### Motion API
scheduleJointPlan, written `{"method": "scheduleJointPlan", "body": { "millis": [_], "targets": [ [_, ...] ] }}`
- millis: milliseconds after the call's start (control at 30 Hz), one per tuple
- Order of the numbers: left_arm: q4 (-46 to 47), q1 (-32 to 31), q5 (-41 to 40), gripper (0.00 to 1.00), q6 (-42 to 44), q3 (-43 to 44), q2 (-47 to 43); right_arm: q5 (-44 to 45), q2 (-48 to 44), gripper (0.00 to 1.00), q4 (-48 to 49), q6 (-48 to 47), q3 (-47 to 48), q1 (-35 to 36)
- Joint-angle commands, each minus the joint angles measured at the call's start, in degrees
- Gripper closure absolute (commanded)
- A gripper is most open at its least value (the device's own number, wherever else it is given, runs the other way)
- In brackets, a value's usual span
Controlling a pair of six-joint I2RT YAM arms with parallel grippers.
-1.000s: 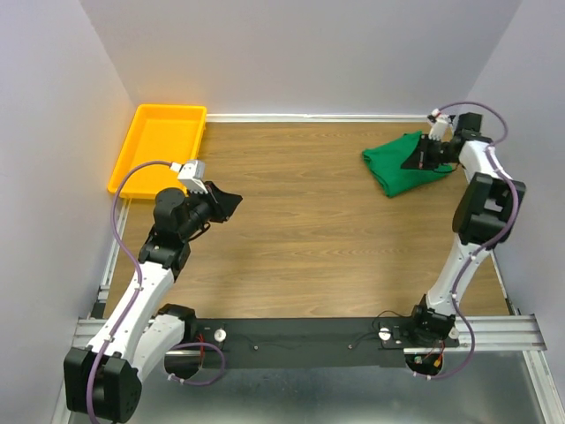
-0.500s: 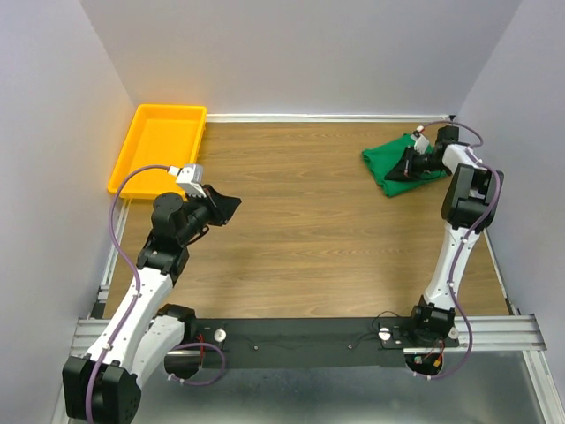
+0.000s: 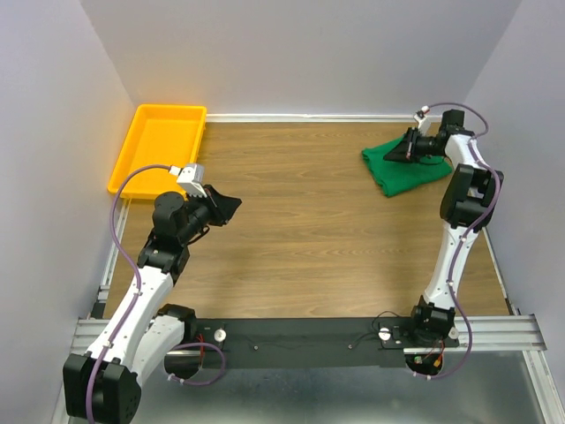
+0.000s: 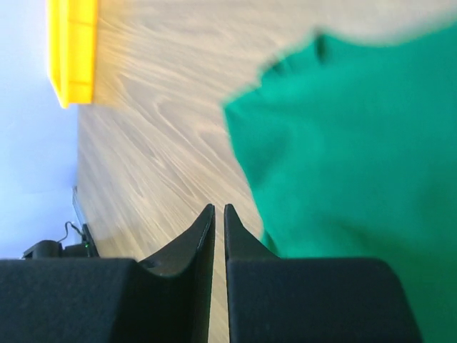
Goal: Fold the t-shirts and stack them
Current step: Neatly place the folded tshirt to the corner
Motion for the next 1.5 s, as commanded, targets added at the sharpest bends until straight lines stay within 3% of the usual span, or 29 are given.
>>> {"method": "scheduleJointPlan", "body": {
  "millis": [0,400,567,700,833,967,1033,1067,1133,1167,1200,1267,1367,1467],
  "targets": [
    [-1.9,0.0,0.3,0.8,0.2,1.6,-0.3,-4.4,1.8,0.84,2.7,4.6,4.4,2.0],
    [-4.9,0.0,-1.1,0.8,-3.1,2.6,-1.8,2.5,12.8,0.81,9.0,15.0,13.2,5.4],
    [-6.7,0.0,-1.5,0.8,-2.4,4.7,-0.6,6.0,16.4,0.75,11.6,17.6,15.7,5.8],
    [-7.8,0.0,-1.4,0.8,-2.0,6.0,0.1,2.8,18.4,0.74,12.8,18.2,17.6,6.3],
    [-7.2,0.0,-1.5,0.8,-1.9,6.2,0.2,-4.2,15.9,0.71,13.1,16.3,19.7,6.4],
    [-6.3,0.0,-4.2,0.78,0.0,7.4,0.1,-3.1,5.2,0.52,12.6,9.5,15.4,6.4],
    [-5.7,0.0,-5.9,0.7,1.2,8.3,-0.2,0.1,-4.0,0.44,12.2,6.2,8.4,6.4],
    [-5.4,0.0,-8.1,0.62,2.0,8.6,-0.6,4.1,-7.2,0.33,11.5,2.2,6.0,6.4],
    [-4.2,0.1,-10.4,0.36,2.1,8.8,-1.0,9.4,-12.6,0.19,10.3,-2.3,1.1,6.5],
    [-3.9,0.1,-13.1,0.18,1.3,8.5,-1.5,15.2,-18.2,0.08,9.5,-6.6,-3.9,6.5],
    [-2.2,0.2,-14.2,0.11,1.1,8.2,-1.7,18.3,-20.9,0.03,9.4,-8.6,-7.5,6.6],
    [-0.4,0.5,-15.1,0.05,1.6,7.5,-1.3,25.1,-29.1,0.0,9.5,-13.8,-13.3,6.6],
    [-5.6,4.0,-18.3,0.05,2.2,10.5,3.2,45.5,-40.7,0.0,13.6,-17.0,-29.6,6.3],
    [-10.9,8.6,-20.2,0.07,2.2,13.3,7.6,50.8,-49.5,0.0,16.8,-8.7,-36.7,1.8]
  ]
}}
